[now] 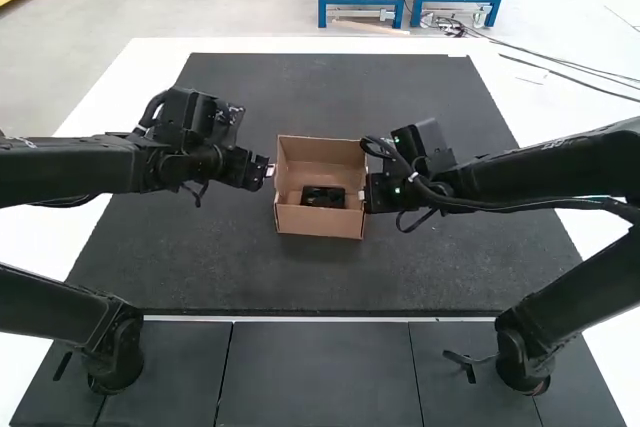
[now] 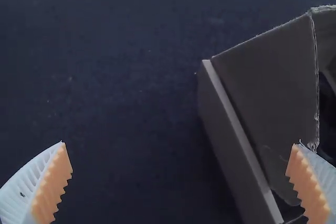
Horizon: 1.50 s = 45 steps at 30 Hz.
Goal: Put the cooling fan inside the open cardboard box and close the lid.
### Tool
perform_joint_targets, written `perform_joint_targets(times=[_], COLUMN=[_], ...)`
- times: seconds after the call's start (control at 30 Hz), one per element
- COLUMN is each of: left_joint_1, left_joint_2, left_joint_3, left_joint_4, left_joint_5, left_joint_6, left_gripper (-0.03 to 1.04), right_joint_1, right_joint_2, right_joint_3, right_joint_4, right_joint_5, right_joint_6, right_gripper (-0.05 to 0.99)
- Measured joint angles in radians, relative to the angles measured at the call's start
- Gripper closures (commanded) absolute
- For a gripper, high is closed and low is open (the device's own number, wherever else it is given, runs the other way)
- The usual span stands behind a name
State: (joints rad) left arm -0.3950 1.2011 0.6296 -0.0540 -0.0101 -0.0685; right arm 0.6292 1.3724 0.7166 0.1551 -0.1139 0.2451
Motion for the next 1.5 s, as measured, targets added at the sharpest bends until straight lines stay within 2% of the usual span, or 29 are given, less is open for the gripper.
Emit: perform_joint_targets(times=[0.13, 0.23, 0.33, 0.57, 0.83, 1.03, 1.2, 1.33, 1.5], left_joint_1=[0.000, 0.000, 0.000, 0.000, 0.000, 0.000, 0.000, 0.000, 0.000], left_joint_2=[-0.001, -0.009, -0.018, -0.022, -0.022, -0.022, -0.022, -0.022, -0.022], left_joint_3=[0.000, 0.000, 0.000, 0.000, 0.000, 0.015, 0.077, 0.125, 0.169], left_joint_4=[-0.002, -0.002, -0.002, -0.002, -0.005, -0.006, -0.012, -0.025, -0.043], left_joint_5=[0.000, 0.000, 0.001, 0.003, 0.003, 0.003, 0.000, -0.018, -0.027], left_joint_6=[0.000, 0.000, 0.000, 0.000, 0.000, 0.000, 0.000, 0.000, 0.000], left_gripper=[0.04, 0.04, 0.04, 0.04, 0.04, 0.04, 0.04, 0.04, 0.04], right_joint_1=[0.004, 0.017, 0.019, 0.019, 0.018, 0.018, 0.018, 0.018, 0.019], right_joint_2=[0.000, -0.002, -0.002, -0.002, -0.002, -0.004, -0.085, -0.162, -0.218], right_joint_3=[0.000, 0.005, 0.019, 0.038, 0.040, 0.040, 0.040, 0.040, 0.068], right_joint_4=[-0.002, -0.006, -0.021, -0.065, -0.087, -0.096, -0.104, -0.114, -0.203], right_joint_5=[0.000, -0.011, -0.017, -0.008, 0.051, 0.104, 0.116, 0.119, 0.123], right_joint_6=[-0.005, -0.006, -0.006, -0.014, -0.065, -0.133, -0.179, -0.202, -0.257], right_gripper=[0.60, 0.49, 0.43, 0.36, 0.34, 0.25, 0.19, 0.05, 0.03])
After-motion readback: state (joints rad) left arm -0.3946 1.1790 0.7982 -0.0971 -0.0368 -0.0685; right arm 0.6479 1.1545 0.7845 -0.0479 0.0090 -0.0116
